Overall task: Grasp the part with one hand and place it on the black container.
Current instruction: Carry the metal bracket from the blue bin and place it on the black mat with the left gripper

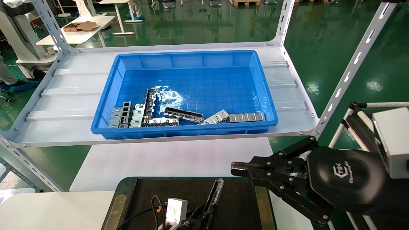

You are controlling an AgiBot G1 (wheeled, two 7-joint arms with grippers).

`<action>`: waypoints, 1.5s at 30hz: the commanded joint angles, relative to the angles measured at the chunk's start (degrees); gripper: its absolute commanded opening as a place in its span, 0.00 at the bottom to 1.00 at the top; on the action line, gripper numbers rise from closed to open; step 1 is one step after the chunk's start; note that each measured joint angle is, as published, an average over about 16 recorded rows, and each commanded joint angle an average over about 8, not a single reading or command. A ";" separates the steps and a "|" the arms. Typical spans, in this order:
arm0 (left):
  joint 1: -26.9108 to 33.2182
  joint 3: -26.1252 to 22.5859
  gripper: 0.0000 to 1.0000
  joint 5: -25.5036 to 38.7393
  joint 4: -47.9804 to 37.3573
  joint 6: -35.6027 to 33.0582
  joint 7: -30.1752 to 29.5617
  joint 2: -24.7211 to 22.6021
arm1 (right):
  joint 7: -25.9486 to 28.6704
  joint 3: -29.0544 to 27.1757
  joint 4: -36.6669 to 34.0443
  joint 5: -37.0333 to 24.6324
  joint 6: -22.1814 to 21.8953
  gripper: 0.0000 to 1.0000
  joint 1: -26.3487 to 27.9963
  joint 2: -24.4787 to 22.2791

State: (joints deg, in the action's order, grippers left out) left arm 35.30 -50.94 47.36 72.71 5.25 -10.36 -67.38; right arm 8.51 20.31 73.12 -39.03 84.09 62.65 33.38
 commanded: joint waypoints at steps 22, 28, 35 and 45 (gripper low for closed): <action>2.28 1.27 0.00 2.63 -11.02 5.70 -1.06 -9.65 | -0.01 0.02 0.00 0.02 -0.01 0.00 0.01 -0.01; 2.24 0.77 0.00 3.60 -11.18 6.55 -2.48 -9.94 | -0.01 0.03 0.00 0.02 -0.01 0.01 0.01 -0.01; 2.32 -0.62 0.13 4.06 -11.63 8.01 -4.71 -10.07 | -0.02 0.04 0.00 0.02 -0.01 0.57 0.01 -0.01; 2.88 -3.02 0.97 4.65 -11.80 9.99 -8.12 -10.05 | -0.02 0.05 0.00 0.03 -0.02 1.00 0.01 -0.02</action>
State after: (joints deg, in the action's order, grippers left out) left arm 38.19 -53.97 52.04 60.89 15.21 -18.47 -77.44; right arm 8.49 20.36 73.12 -39.00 84.07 62.67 33.36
